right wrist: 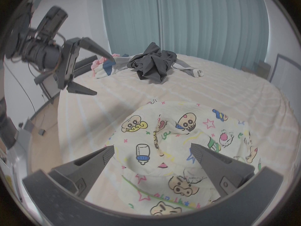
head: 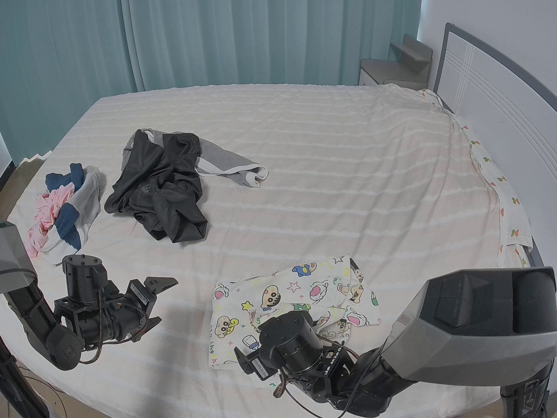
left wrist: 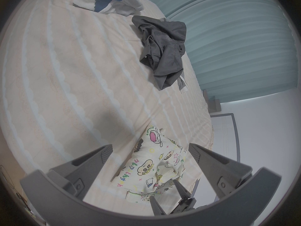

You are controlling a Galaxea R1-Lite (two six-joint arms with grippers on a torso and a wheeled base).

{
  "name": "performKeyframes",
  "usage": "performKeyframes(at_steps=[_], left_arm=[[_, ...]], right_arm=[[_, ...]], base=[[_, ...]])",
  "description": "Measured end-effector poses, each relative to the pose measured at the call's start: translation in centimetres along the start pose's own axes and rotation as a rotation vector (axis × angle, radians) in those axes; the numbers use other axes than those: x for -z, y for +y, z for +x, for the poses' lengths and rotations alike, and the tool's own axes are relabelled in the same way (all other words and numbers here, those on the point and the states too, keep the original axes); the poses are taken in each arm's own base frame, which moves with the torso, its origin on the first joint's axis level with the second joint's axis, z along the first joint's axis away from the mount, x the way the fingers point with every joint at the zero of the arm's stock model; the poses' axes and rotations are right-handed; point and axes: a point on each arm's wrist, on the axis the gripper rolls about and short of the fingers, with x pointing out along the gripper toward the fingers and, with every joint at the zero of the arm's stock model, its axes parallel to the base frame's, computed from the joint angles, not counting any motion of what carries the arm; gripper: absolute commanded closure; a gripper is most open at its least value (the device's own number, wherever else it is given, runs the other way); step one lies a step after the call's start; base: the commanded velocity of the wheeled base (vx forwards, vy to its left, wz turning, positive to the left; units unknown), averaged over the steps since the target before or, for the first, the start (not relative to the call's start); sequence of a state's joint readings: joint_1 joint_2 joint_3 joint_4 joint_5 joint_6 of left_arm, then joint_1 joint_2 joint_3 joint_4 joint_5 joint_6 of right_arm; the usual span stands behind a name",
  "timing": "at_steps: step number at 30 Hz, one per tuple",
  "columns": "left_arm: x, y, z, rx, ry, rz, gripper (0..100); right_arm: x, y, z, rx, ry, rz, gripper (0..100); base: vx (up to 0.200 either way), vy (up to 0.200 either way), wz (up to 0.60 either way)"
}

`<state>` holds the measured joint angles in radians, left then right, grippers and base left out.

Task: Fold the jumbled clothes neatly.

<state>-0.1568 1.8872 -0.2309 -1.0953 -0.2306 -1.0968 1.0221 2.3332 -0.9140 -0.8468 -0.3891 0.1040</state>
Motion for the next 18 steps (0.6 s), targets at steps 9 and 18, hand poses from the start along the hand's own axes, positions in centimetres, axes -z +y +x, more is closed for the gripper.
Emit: performKeyframes(at_steps=[9, 18], left_arm=[[0.0, 0.1, 0.1, -0.007, 0.001, -0.001, 0], [0.0, 0.2, 0.2, -0.01, 0.003, -0.002, 0]], right_arm=[[-1.4, -0.1, 1.7, 0.056, -0.081, -0.056, 0], [-1.5, -0.4, 3.1, 0.061, -0.187, -0.01, 0]], base=[[0.0, 0.0, 0.0], [0.0, 0.0, 0.0]])
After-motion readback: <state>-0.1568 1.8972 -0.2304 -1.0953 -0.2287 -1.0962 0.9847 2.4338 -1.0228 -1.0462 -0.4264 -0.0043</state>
